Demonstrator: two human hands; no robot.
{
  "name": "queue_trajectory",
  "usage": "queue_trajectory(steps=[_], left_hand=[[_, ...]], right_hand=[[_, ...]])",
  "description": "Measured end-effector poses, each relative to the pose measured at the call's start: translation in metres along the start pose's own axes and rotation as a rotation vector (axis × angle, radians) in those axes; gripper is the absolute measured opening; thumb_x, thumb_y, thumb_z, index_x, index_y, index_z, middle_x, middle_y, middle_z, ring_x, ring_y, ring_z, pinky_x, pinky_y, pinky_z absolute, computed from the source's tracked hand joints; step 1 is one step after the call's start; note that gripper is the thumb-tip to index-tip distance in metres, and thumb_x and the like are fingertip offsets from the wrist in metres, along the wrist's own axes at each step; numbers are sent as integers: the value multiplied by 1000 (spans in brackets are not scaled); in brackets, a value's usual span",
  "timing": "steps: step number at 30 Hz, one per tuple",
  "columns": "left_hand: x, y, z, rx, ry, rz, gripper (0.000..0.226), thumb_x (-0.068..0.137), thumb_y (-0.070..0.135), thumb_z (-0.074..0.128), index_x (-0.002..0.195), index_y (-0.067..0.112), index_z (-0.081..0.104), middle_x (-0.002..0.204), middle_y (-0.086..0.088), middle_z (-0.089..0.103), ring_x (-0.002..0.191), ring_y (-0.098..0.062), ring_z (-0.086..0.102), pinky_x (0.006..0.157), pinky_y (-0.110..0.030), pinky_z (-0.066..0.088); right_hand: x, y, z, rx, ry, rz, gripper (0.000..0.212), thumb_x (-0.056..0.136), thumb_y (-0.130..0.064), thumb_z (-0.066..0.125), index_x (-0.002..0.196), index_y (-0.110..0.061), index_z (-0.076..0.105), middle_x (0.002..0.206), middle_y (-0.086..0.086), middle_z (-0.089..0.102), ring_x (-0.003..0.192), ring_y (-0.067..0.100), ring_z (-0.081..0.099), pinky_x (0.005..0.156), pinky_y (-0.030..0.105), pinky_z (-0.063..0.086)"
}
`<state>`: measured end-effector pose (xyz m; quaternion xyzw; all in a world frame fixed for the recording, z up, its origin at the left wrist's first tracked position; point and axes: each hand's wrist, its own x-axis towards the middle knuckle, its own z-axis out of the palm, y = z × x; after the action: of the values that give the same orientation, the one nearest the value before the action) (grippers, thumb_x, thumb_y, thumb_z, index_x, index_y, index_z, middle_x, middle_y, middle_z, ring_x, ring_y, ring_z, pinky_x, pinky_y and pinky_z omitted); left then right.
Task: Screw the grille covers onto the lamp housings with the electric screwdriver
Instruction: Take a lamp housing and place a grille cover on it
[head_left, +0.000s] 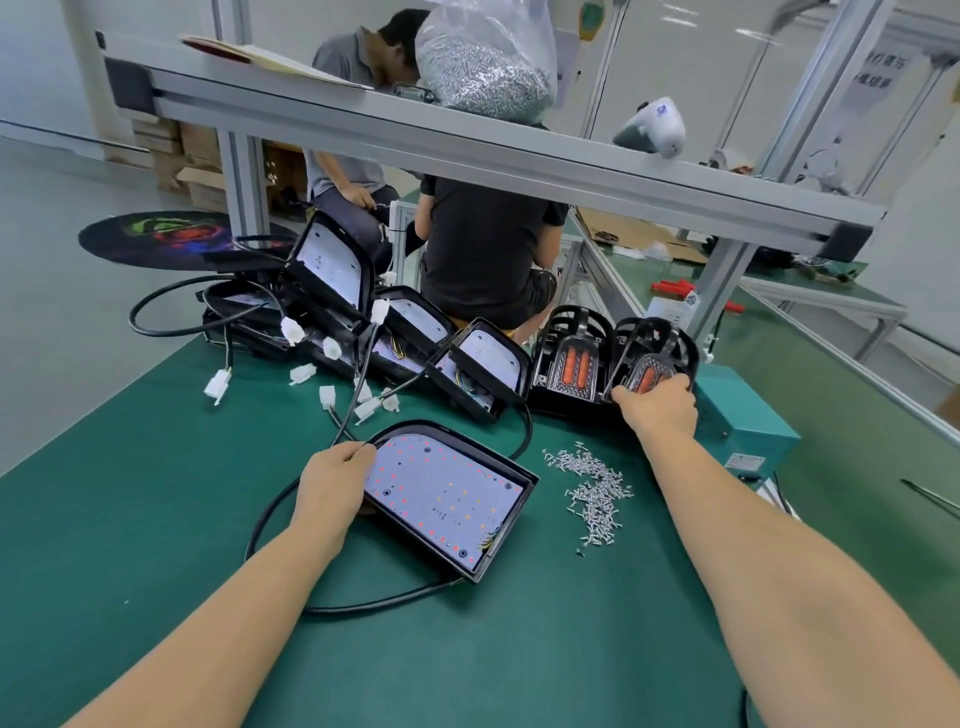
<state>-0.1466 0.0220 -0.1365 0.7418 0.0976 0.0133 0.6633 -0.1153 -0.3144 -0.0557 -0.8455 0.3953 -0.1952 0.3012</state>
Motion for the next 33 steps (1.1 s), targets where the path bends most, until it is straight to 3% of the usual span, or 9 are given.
queue_trajectory(steps=[2, 5, 8, 11, 15, 18, 22, 29, 33], left_hand=[[2, 0, 1, -36, -10, -27, 23, 91, 15, 51, 79, -4, 61, 73, -11, 48, 68, -21, 43, 65, -32, 44], [4, 1, 2, -73, -25, -52, 20, 91, 13, 52, 83, -2, 63, 77, -11, 53, 71, -22, 47, 66, -33, 47], [4, 6, 4, -146, -56, -99, 15, 93, 14, 51, 84, 6, 59, 81, -11, 55, 73, -23, 50, 65, -31, 49], [6, 12, 6, -239, -87, -187, 14, 96, 18, 51, 87, 8, 57, 84, -10, 59, 74, -25, 55, 66, -31, 50], [5, 18, 7, -449, -184, -302, 20, 98, 19, 47, 97, 7, 63, 82, -6, 70, 73, -21, 64, 66, -34, 52], [-2, 23, 8, -547, -279, -311, 27, 99, 22, 45, 93, 8, 67, 74, -4, 73, 66, -20, 67, 64, -32, 57], [-9, 27, 7, -628, -313, -338, 32, 101, 28, 41, 113, 6, 61, 98, -9, 70, 89, -24, 62, 86, -39, 48], [-14, 27, 6, -597, -320, -335, 41, 100, 32, 44, 121, 0, 60, 118, -15, 65, 107, -28, 62, 86, -40, 50], [-14, 25, 3, -488, -362, -277, 37, 98, 26, 47, 119, 1, 61, 115, -16, 67, 94, -25, 66, 86, -39, 52]], right_hand=[[-5, 0, -7, 74, 73, -24, 85, 80, -39, 74, 144, -3, 31, 142, 22, 43, 130, 40, 41, 100, 47, 41], [-27, -3, -21, 148, 118, -206, 80, 79, -42, 71, 143, -11, 35, 134, 15, 49, 124, 35, 46, 97, 46, 43], [-71, -7, -31, 103, -88, -465, 78, 76, -45, 69, 142, -17, 40, 125, 5, 53, 114, 27, 52, 96, 43, 46], [-125, -8, -32, -52, -249, -715, 61, 65, -49, 64, 116, -19, 54, 104, 2, 57, 98, 26, 53, 83, 35, 46], [-177, -4, -17, -202, -483, -873, 84, 69, -47, 69, 143, -18, 42, 130, 1, 50, 121, 20, 43, 99, 31, 38], [-191, 3, -8, -249, -512, -915, 82, 74, -46, 68, 146, -19, 38, 136, -2, 47, 122, 17, 39, 101, 30, 37], [-191, 7, -11, -289, -491, -918, 81, 76, -45, 67, 147, -20, 37, 138, -4, 45, 123, 16, 38, 101, 26, 33], [-201, 5, -7, -313, -497, -933, 66, 74, -46, 66, 133, -21, 49, 128, -4, 50, 116, 17, 41, 96, 29, 39], [-201, 8, -3, -344, -491, -955, 66, 75, -45, 65, 133, -19, 47, 129, -4, 49, 114, 19, 40, 96, 31, 40]])
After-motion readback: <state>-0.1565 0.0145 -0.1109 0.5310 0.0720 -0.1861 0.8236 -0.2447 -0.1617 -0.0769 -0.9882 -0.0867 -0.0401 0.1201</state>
